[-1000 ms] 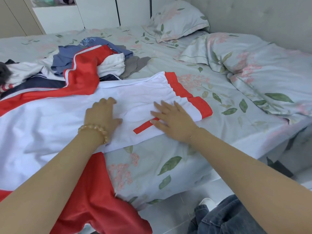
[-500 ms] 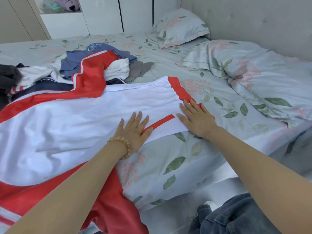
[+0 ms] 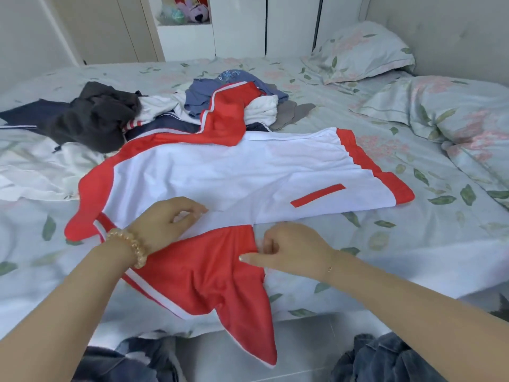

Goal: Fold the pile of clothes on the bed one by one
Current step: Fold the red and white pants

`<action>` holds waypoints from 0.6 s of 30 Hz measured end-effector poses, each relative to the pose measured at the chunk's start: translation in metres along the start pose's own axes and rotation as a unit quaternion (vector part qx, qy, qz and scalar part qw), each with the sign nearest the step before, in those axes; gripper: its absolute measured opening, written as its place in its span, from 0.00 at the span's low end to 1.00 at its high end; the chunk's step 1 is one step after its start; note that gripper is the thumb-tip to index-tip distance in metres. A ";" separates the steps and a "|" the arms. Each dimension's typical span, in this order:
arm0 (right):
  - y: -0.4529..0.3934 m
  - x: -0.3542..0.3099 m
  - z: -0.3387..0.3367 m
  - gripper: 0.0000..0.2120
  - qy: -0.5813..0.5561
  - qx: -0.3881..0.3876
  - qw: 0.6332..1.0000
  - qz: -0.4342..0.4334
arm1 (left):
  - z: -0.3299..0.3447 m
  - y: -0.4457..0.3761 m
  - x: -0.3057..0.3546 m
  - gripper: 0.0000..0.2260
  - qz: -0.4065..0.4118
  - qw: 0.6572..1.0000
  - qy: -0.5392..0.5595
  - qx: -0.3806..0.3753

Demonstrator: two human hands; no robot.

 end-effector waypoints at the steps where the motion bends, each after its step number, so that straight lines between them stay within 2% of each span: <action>1: -0.001 -0.007 0.008 0.34 -0.007 -0.003 1.000 -0.009 | -0.008 0.009 -0.009 0.10 -0.002 1.000 -0.006 0.018; 4: -0.006 -0.021 0.022 0.26 -0.047 -0.008 0.998 -0.049 | -0.031 0.030 -0.032 0.09 -0.036 0.997 -0.024 0.056; 7: -0.007 -0.026 0.021 0.22 -0.184 -0.026 0.982 -0.028 | -0.048 0.035 -0.059 0.09 -0.130 0.990 -0.055 0.017; 9: -0.004 -0.032 0.018 0.14 -0.334 -0.023 0.942 0.005 | -0.051 0.036 -0.074 0.10 -0.185 0.980 -0.065 -0.041; 11: -0.003 -0.042 0.010 0.06 -0.453 -0.007 0.891 0.031 | -0.051 0.040 -0.084 0.09 -0.175 0.980 -0.057 -0.075; 14: -0.014 -0.056 -0.012 0.09 -0.520 0.062 0.851 0.046 | -0.053 0.048 -0.090 0.07 -0.168 0.983 0.015 -0.070; 18: -0.062 -0.062 -0.050 0.14 -0.511 0.132 0.846 0.076 | -0.059 0.055 -0.096 0.13 -0.192 0.968 0.151 -0.065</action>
Point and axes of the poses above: each hand's wrist, its own y-axis away from the middle knuckle, its own z-axis out of the palm, x = y × z, the point moved 1 cm from there along -y, towards the middle knuckle, and after that the axes turned 7 degrees about -z, right-handed, at the moved point
